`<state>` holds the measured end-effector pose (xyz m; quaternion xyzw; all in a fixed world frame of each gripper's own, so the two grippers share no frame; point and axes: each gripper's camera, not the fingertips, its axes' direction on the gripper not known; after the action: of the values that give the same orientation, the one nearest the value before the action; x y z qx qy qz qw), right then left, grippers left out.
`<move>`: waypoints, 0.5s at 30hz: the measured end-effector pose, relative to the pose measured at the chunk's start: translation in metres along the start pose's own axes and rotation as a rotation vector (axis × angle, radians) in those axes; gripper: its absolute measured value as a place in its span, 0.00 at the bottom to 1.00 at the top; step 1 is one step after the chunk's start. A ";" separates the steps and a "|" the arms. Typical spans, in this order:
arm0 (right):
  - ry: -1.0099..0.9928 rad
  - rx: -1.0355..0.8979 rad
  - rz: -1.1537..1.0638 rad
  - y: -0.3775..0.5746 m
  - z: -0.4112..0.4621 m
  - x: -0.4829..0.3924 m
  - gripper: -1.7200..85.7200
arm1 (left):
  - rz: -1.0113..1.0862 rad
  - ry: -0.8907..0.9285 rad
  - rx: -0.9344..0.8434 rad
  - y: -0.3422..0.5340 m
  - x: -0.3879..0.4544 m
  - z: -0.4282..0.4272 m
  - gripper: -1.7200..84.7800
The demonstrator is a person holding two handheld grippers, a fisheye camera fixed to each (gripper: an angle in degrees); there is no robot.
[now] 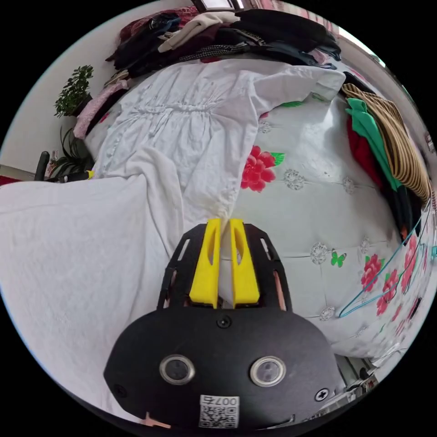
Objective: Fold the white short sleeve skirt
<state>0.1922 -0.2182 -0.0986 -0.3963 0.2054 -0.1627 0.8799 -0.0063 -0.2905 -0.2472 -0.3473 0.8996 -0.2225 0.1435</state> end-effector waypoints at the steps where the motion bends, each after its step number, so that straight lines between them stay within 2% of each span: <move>1: -0.012 0.006 -0.016 -0.002 -0.001 0.002 0.03 | -0.001 -0.039 -0.036 -0.006 0.002 0.006 0.02; 5: 0.004 0.060 -0.062 -0.009 -0.017 0.016 0.02 | 0.028 0.049 0.053 -0.015 0.005 -0.019 0.01; 10: -0.022 0.201 -0.014 -0.004 -0.046 0.043 0.02 | -0.014 0.147 0.184 -0.008 -0.011 -0.063 0.01; 15: -0.059 0.264 0.013 0.023 -0.041 0.063 0.04 | -0.092 0.116 0.263 0.027 -0.023 -0.077 0.03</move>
<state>0.2287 -0.2576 -0.1556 -0.2803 0.1586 -0.1710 0.9311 -0.0365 -0.2336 -0.1917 -0.3531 0.8525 -0.3645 0.1253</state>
